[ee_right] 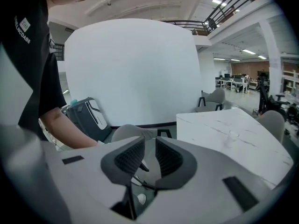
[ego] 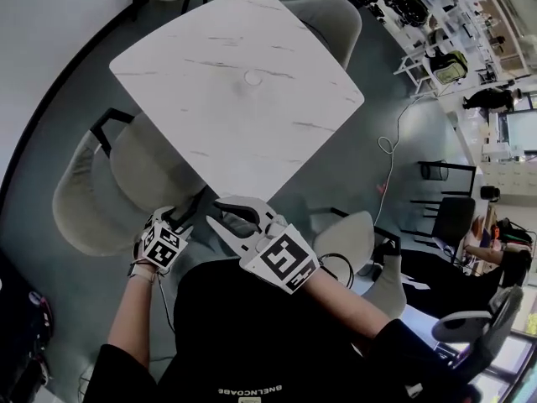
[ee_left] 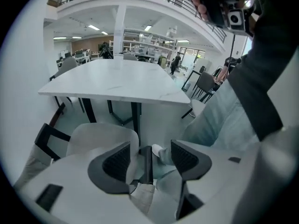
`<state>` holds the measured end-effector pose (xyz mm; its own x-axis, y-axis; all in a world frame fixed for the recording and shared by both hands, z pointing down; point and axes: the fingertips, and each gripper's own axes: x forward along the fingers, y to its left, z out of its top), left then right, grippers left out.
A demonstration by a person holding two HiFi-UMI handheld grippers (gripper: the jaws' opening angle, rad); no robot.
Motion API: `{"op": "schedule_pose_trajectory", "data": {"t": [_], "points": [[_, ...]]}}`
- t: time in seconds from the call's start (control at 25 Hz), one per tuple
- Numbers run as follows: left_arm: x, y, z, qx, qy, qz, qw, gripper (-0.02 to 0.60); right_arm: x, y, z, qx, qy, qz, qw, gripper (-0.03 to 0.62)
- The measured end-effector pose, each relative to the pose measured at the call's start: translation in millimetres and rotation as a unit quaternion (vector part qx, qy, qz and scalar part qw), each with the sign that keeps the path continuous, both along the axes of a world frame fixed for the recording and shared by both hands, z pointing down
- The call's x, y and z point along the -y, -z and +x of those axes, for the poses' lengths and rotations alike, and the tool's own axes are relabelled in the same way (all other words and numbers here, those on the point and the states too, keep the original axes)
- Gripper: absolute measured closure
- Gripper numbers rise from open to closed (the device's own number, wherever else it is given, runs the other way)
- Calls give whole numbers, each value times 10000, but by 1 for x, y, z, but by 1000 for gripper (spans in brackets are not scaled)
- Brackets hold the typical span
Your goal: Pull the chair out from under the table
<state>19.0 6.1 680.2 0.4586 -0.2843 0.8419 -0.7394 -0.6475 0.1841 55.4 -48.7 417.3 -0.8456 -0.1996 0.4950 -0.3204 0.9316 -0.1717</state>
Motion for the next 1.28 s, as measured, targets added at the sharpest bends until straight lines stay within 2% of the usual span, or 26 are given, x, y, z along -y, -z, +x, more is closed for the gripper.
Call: {"op": "schedule_pose_trajectory", "data": {"t": [0.2, 0.28, 0.4, 0.56, 0.72, 0.88, 1.04, 1.28], "points": [[7, -50, 1, 152, -83, -351, 9992, 325, 5, -14, 4, -142, 65, -53, 9999, 533], [8, -70, -4, 223, 9, -469, 9987, 324, 6, -20, 7, -164, 72, -101, 9998, 533], [7, -98, -2, 128, 198, -713, 9972, 324, 8, -30, 17, -273, 47, -141, 9995, 533], [-1, -122, -4, 213, 180, -1039, 9942, 324, 14, -37, 28, -351, -90, -204, 9991, 534], [-7, -141, -2, 122, 309, -1230, 9919, 322, 17, -42, 35, -388, -227, -273, 9986, 533], [-6, -154, 8, 28, 134, -1276, 9917, 323, 20, -52, 40, -475, -289, -359, 9978, 533], [-11, -168, 18, 178, -128, -1335, 9908, 324, 22, -59, 47, -543, -390, -406, 9969, 533], [-3, -186, 17, 482, 56, -1319, 9901, 332, 22, -69, 55, -664, -489, -470, 9955, 533]]}}
